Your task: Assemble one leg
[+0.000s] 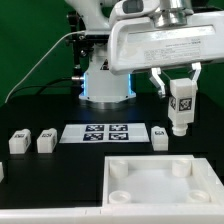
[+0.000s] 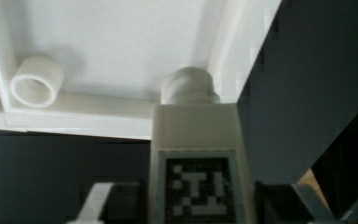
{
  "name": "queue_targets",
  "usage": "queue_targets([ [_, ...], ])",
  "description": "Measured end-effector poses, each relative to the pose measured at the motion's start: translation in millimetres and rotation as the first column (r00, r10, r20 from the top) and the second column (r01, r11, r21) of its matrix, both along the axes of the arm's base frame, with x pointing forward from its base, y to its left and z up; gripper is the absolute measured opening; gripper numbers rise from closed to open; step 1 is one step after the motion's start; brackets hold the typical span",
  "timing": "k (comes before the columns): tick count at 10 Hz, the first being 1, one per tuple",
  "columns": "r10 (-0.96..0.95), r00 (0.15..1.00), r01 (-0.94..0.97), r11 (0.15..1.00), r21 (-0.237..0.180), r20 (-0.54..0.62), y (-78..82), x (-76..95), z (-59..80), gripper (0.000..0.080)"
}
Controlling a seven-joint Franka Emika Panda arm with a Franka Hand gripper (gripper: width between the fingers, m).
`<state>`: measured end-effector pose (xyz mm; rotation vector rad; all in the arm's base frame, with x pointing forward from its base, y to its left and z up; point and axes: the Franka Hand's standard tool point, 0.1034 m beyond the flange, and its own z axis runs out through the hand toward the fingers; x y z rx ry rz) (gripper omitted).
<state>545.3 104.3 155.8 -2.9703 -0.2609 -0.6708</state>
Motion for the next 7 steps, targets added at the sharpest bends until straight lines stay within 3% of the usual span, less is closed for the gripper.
queue_targets([
  [1, 0.002, 1.000, -0.002, 1.000, 0.007, 0.018, 4.1, 3.5, -6.0, 0.0291],
  [4, 0.002, 1.000, -0.003, 0.999, 0.032, 0.028, 17.5, 39.1, -22.3, 0.0291],
  [6, -0.003, 1.000, 0.002, 0.999, 0.040, 0.029, 19.3, 44.2, -39.5, 0.0291],
  [7, -0.009, 0.999, 0.008, 0.999, 0.041, 0.032, 17.1, 49.9, -40.8, 0.0291],
])
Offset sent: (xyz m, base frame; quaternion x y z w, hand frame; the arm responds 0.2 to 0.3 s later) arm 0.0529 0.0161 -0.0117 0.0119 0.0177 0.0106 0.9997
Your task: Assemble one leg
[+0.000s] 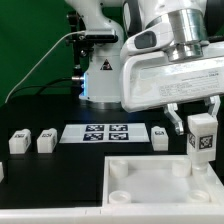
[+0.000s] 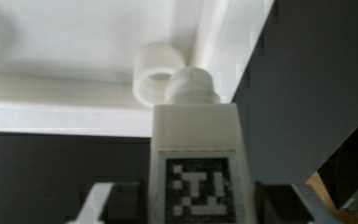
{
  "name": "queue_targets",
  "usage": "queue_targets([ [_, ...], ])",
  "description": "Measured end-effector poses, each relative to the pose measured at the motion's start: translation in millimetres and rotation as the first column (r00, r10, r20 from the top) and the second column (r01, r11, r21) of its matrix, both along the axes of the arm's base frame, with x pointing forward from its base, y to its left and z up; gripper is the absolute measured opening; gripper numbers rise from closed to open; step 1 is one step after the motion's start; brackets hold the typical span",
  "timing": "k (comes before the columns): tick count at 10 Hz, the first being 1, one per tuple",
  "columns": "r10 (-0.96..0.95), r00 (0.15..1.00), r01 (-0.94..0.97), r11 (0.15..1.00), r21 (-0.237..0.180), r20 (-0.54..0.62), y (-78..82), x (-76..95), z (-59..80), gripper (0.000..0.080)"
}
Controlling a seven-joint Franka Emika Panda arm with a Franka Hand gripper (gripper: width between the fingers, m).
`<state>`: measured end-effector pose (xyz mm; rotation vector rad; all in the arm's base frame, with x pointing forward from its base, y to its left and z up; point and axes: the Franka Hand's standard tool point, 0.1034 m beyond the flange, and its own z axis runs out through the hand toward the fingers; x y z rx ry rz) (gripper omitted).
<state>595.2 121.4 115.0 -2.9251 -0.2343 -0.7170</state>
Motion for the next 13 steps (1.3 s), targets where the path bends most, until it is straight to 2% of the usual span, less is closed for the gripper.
queue_targets([
  [4, -0.003, 1.000, 0.004, 1.000, -0.007, 0.009, -7.8, 15.2, -6.9, 0.0291],
  [8, -0.009, 1.000, 0.009, 1.000, -0.005, -0.007, -10.2, 19.3, -23.6, 0.0291],
  [13, -0.014, 1.000, 0.014, 1.000, 0.000, 0.026, -5.7, 19.7, -32.2, 0.0291],
])
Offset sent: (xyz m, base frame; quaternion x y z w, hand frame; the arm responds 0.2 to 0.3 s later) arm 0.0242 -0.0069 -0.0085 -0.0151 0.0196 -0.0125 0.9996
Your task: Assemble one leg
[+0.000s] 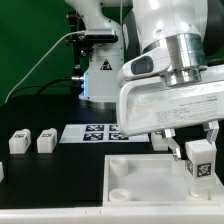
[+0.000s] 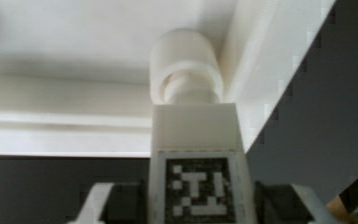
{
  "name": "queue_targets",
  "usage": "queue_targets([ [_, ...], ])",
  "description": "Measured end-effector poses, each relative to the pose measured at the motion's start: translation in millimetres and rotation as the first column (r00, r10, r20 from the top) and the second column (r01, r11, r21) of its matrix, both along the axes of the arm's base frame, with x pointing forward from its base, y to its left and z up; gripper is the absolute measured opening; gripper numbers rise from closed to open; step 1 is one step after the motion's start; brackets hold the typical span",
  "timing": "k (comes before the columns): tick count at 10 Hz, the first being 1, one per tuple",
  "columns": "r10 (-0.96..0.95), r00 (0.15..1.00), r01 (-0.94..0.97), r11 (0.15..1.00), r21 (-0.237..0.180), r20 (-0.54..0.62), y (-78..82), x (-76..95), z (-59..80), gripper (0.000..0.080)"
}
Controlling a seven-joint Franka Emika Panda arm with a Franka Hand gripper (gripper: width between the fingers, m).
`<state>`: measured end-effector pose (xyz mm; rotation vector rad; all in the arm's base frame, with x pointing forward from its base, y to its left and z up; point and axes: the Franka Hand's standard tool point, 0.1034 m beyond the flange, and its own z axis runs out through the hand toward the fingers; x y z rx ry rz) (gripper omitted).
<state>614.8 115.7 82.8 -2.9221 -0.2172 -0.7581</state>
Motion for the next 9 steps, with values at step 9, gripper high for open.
queue_targets([
  [9, -0.081, 0.996, 0.083, 0.996, -0.042, 0.040, 3.4, -12.1, -9.9, 0.0291],
])
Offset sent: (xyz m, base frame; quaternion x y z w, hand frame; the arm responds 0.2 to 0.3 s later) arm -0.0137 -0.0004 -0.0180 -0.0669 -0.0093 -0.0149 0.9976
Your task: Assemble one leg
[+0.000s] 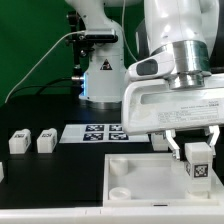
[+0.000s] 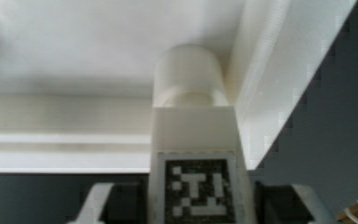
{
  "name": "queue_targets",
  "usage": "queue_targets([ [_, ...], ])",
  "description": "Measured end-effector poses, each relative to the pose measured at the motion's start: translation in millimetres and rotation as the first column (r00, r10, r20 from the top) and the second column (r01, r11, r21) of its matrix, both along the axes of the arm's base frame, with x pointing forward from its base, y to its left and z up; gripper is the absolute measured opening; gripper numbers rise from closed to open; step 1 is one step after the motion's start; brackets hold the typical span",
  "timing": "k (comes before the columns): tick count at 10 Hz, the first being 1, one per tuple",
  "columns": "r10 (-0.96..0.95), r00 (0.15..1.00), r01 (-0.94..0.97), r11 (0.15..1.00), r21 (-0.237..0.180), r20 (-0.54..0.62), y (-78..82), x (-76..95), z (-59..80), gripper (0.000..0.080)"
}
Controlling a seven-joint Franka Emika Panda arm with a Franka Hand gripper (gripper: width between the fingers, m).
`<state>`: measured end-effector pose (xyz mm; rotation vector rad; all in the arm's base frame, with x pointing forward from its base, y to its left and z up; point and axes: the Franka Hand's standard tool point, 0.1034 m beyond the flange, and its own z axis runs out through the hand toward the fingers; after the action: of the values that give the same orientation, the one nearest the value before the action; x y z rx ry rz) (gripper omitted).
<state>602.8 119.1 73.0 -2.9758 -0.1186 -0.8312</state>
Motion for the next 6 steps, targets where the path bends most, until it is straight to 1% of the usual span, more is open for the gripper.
queue_targets([
  [2, 0.002, 1.000, -0.002, 1.000, -0.013, 0.016, 0.0, 1.7, -2.4, 0.0291],
  [4, 0.001, 1.000, 0.000, 1.000, -0.012, 0.016, -0.8, 1.8, -2.4, 0.0291],
  [5, 0.001, 1.000, 0.000, 1.000, -0.012, 0.016, -0.9, 1.7, -2.5, 0.0374],
  [6, 0.001, 1.000, 0.000, 1.000, -0.012, 0.015, -0.9, 1.7, -2.5, 0.0374],
])
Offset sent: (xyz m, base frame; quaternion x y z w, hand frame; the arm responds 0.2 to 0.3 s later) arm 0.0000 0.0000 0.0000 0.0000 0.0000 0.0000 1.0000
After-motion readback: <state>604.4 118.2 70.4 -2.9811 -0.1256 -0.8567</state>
